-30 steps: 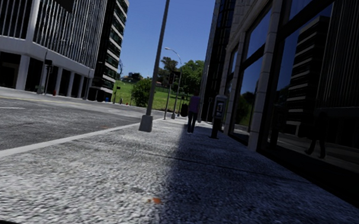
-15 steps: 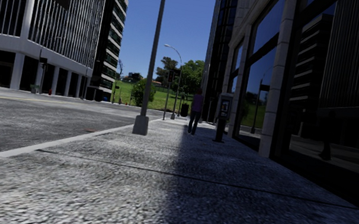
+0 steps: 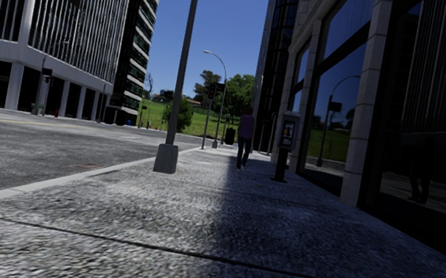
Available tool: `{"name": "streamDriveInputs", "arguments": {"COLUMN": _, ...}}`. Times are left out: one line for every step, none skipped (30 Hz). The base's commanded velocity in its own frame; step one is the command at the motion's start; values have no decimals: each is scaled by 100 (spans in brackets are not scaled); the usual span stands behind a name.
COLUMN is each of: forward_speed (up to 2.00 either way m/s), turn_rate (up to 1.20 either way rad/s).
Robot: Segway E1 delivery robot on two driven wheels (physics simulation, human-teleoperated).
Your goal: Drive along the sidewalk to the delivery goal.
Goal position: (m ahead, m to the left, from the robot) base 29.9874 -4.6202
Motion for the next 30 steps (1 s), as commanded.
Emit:
{"name": "streamDriveInputs", "arguments": {"forward_speed": 200, "turn_rate": 0}}
{"name": "streamDriveInputs", "arguments": {"forward_speed": 200, "turn_rate": 0}}
{"name": "streamDriveInputs", "arguments": {"forward_speed": 200, "turn_rate": 0}}
{"name": "streamDriveInputs", "arguments": {"forward_speed": 200, "turn_rate": 0}}
{"name": "streamDriveInputs", "arguments": {"forward_speed": 200, "turn_rate": 0}}
{"name": "streamDriveInputs", "arguments": {"forward_speed": 200, "turn_rate": 0}}
{"name": "streamDriveInputs", "arguments": {"forward_speed": 200, "turn_rate": 0}}
{"name": "streamDriveInputs", "arguments": {"forward_speed": 200, "turn_rate": 0}}
{"name": "streamDriveInputs", "arguments": {"forward_speed": 200, "turn_rate": 0}}
{"name": "streamDriveInputs", "arguments": {"forward_speed": 200, "turn_rate": -6}}
{"name": "streamDriveInputs", "arguments": {"forward_speed": 200, "turn_rate": -8}}
{"name": "streamDriveInputs", "arguments": {"forward_speed": 200, "turn_rate": -8}}
{"name": "streamDriveInputs", "arguments": {"forward_speed": 200, "turn_rate": -9}}
{"name": "streamDriveInputs", "arguments": {"forward_speed": 200, "turn_rate": -9}}
{"name": "streamDriveInputs", "arguments": {"forward_speed": 200, "turn_rate": -13}}
{"name": "streamDriveInputs", "arguments": {"forward_speed": 200, "turn_rate": -15}}
{"name": "streamDriveInputs", "arguments": {"forward_speed": 200, "turn_rate": -15}}
{"name": "streamDriveInputs", "arguments": {"forward_speed": 200, "turn_rate": -15}}
{"name": "streamDriveInputs", "arguments": {"forward_speed": 200, "turn_rate": -15}}
{"name": "streamDriveInputs", "arguments": {"forward_speed": 200, "turn_rate": -16}}
{"name": "streamDriveInputs", "arguments": {"forward_speed": 200, "turn_rate": -21}}
{"name": "streamDriveInputs", "arguments": {"forward_speed": 200, "turn_rate": -22}}
{"name": "streamDriveInputs", "arguments": {"forward_speed": 200, "turn_rate": -23}}
{"name": "streamDriveInputs", "arguments": {"forward_speed": 200, "turn_rate": -23}}
{"name": "streamDriveInputs", "arguments": {"forward_speed": 200, "turn_rate": -28}}
{"name": "streamDriveInputs", "arguments": {"forward_speed": 200, "turn_rate": -32}}
{"name": "streamDriveInputs", "arguments": {"forward_speed": 200, "turn_rate": -40}}
{"name": "streamDriveInputs", "arguments": {"forward_speed": 200, "turn_rate": -40}}
{"name": "streamDriveInputs", "arguments": {"forward_speed": 200, "turn_rate": -42}}
{"name": "streamDriveInputs", "arguments": {"forward_speed": 200, "turn_rate": -31}}
